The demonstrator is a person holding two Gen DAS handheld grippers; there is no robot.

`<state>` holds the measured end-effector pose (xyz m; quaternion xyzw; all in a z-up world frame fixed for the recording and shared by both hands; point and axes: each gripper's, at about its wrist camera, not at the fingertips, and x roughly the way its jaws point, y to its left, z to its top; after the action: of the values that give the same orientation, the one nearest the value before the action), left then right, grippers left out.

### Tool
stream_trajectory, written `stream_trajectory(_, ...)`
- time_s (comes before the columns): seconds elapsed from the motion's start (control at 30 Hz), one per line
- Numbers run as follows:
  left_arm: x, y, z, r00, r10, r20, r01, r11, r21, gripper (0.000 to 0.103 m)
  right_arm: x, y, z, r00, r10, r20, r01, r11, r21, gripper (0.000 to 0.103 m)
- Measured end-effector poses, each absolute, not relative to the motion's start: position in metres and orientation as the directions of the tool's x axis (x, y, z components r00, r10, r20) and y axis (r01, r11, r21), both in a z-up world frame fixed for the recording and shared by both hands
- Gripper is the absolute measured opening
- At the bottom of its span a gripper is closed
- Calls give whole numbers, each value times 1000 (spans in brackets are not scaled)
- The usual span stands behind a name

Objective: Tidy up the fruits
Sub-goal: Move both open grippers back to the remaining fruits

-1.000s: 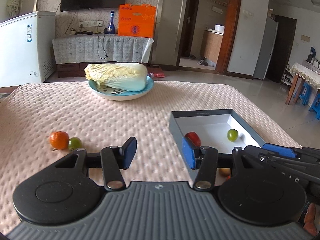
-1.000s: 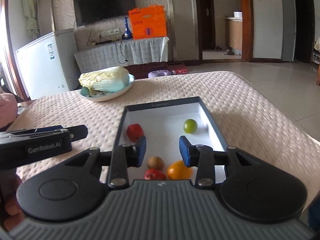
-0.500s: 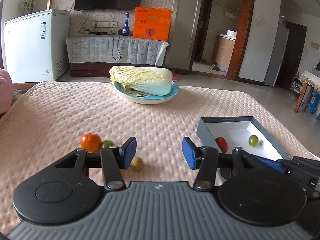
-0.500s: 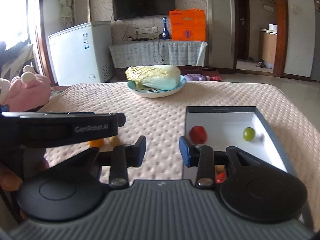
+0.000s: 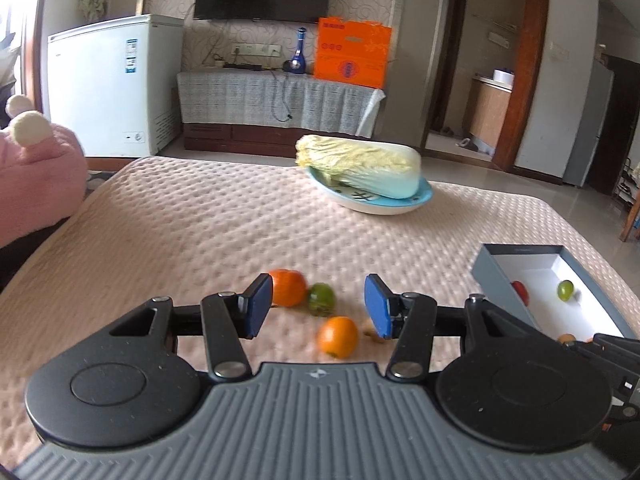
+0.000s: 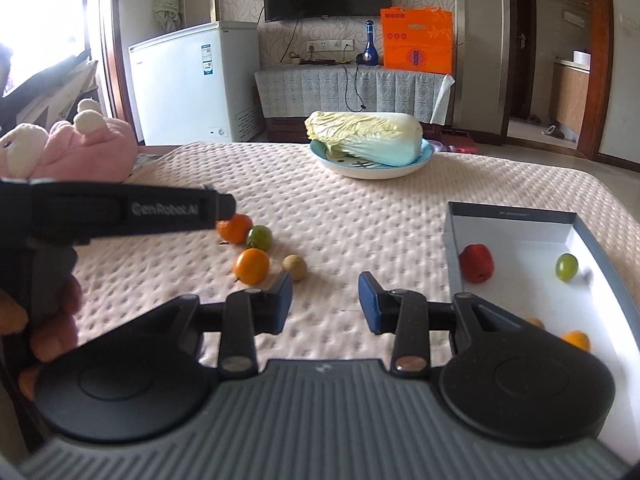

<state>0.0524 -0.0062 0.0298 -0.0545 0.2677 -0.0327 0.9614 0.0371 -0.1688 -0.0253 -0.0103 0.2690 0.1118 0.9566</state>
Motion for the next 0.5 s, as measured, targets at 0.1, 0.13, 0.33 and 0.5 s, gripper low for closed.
stream_trajectory(0.1, 53, 12, 29, 854, -60, -516, -5, 992, -124, 57, 41, -158, -31, 819, 215, -532, -232, 972, 36, 39)
stream_trajectory(0.13, 53, 17, 28, 853, -54, -519, -13, 992, -125, 57, 42, -154, -32, 815, 222, -535, -241, 970, 37, 39)
stream_trajectory(0.33, 55, 44, 23, 840, -27, -542, -61, 988, -144, 57, 52, -129, -42, 806, 225, -547, -280, 960, -19, 39)
stream_trajectory(0.5, 55, 52, 20, 838, -25, -545, -63, 988, -144, 57, 67, -130, -48, 808, 203, -553, -239, 971, 7, 39)
